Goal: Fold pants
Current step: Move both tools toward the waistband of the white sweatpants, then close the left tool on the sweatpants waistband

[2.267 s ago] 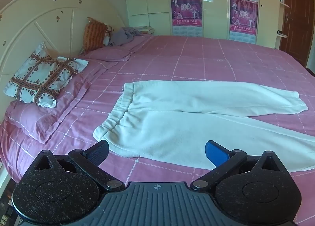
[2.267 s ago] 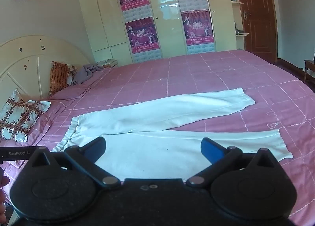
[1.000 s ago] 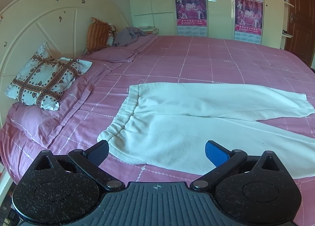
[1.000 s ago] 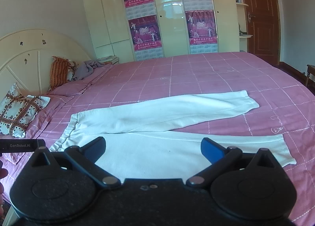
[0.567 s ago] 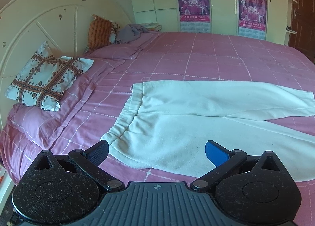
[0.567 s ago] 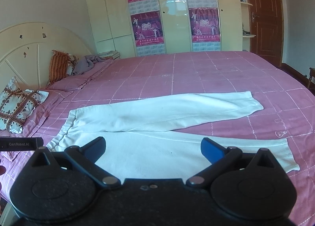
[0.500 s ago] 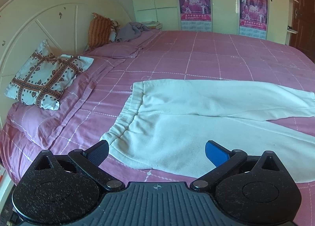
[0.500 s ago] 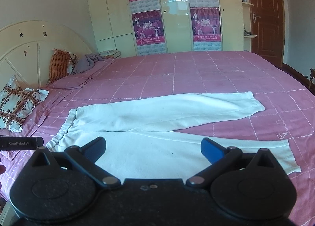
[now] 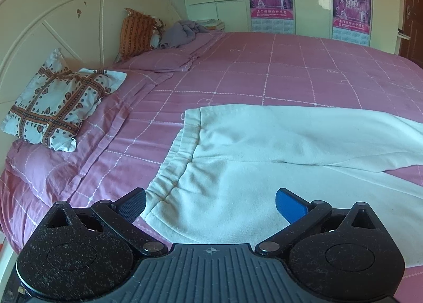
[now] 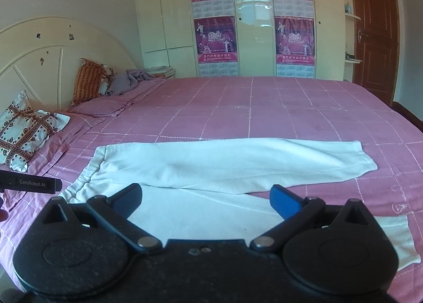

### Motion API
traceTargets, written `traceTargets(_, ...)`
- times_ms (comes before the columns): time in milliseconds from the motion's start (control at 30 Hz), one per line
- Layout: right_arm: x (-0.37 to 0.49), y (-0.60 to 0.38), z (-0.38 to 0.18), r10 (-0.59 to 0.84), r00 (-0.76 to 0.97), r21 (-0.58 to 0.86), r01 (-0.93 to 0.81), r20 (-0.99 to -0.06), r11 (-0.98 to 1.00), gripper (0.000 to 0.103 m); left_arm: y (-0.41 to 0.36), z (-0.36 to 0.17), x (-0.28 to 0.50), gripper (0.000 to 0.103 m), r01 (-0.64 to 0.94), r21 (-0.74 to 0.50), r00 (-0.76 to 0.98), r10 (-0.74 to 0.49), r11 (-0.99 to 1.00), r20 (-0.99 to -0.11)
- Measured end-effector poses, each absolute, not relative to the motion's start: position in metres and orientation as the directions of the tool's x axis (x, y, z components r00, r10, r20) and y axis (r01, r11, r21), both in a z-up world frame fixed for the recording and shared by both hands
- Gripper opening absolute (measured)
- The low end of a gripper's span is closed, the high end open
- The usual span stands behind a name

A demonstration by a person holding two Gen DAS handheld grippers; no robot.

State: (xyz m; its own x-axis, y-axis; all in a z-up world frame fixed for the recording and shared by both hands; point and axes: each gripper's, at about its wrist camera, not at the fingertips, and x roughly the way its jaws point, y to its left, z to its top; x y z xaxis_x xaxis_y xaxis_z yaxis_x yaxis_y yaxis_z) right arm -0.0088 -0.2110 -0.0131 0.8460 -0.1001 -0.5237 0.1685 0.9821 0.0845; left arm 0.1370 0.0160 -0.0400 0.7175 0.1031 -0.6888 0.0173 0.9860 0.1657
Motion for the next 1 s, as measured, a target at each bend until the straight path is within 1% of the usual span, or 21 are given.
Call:
traceTargets(67, 0.003, -0.211, -0.015, -0.094, 0.85, 0.071, 0.152, -0.519, 0.986, 0.103, 0.017, -0.043, 0.151, 0.103, 0.01, 0.196, 0.72, 0.129, 0.981, -0.682)
traceTargets(167, 0.021, -0.214, -0.018, -0.086, 0.851, 0.059, 0.135, -0.518, 0.989, 0.103, 0.021, -0.05, 0.174, 0.103, -0.011, 0.195, 0.712, 0.144, 0.981, -0.687)
traceTargets(367, 0.065, -0.216, -0.029, -0.03, 0.842, 0.082, 0.087, -0.538, 0.993, 0.101, 0.028, -0.064, 0.218, 0.103, -0.035, 0.222, 0.703, 0.182, 0.974, -0.687)
traceTargets(533, 0.101, -0.213, -0.041, 0.01, 0.834, 0.083, 0.043, -0.552, 0.996, 0.094, 0.037, -0.079, 0.256, 0.103, -0.054, 0.24, 0.686, 0.211, 0.969, -0.697)
traceTargets(667, 0.135, -0.211, -0.054, 0.04, 0.82, 0.071, 0.001, -0.571, 0.997, 0.091, 0.047, -0.089, 0.29, 0.103, -0.082, 0.237, 0.673, 0.229, 0.968, -0.704)
traceTargets(767, 0.159, -0.212, -0.064, 0.078, 0.806, 0.094, -0.027, -0.587, 0.995, 0.089, 0.053, -0.098, 0.316, 0.103, -0.108, 0.233, 0.66, 0.245, 0.966, -0.71)
traceTargets(933, 0.197, -0.212, -0.079, 0.118, 0.784, 0.098, -0.073, -0.609, 0.992, 0.082, 0.061, -0.117, 0.36, 0.103, -0.117, 0.225, 0.633, 0.248, 0.967, -0.734)
traceTargets(1000, 0.213, -0.211, -0.085, 0.121, 0.774, 0.087, -0.085, -0.622, 0.993, 0.082, 0.063, -0.125, 0.375, 0.103, -0.116, 0.214, 0.625, 0.239, 0.97, -0.743)
